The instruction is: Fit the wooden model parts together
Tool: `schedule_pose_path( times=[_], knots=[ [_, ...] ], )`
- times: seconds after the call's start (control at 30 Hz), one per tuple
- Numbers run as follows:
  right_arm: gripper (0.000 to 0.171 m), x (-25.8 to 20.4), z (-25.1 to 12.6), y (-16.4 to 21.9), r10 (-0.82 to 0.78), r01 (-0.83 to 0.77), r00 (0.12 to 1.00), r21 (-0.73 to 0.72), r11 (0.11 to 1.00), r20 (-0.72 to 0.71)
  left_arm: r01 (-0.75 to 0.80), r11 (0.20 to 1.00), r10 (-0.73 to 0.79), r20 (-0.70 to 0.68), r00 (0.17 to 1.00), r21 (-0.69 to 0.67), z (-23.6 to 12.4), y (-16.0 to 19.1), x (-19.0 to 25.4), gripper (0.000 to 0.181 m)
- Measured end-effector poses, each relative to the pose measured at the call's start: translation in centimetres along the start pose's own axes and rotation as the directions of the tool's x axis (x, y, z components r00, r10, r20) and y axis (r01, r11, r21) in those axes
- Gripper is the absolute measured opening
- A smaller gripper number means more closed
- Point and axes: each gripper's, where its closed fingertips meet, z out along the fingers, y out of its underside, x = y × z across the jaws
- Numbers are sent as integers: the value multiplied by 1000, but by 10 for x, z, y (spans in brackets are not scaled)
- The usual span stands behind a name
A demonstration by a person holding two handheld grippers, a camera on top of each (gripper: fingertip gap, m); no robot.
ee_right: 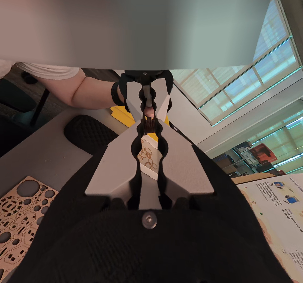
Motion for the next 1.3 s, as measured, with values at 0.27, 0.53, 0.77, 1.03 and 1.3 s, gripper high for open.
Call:
schedule_pose_path(
  times=[0.27, 0.53, 0.77, 1.03, 1.3],
  knots=[
    [11, 1, -5, -6, -99, 100, 994, 17, 995, -39, -21, 1000, 21, 28, 999, -3, -1, -2, -3, 10],
    [11, -2, -5, -5, -172, 173, 984, 3, 985, -52, -49, 998, 50, 37, 998, -27, -1, -3, -2, 10],
    [19, 0, -6, 12, -156, 155, 988, -62, 986, -9, -76, 992, 81, 50, 995, -104, 3, 8, -1, 10],
    [11, 5, -7, 9, -30, 30, 1000, 7, 1000, -9, -46, 998, 48, 66, 997, -38, 0, 1, -4, 13],
    [11, 1, -9, -1, 46, -53, 997, 137, 989, 54, -59, 996, 56, 53, 997, 61, -4, -12, -1, 10]
  ],
)
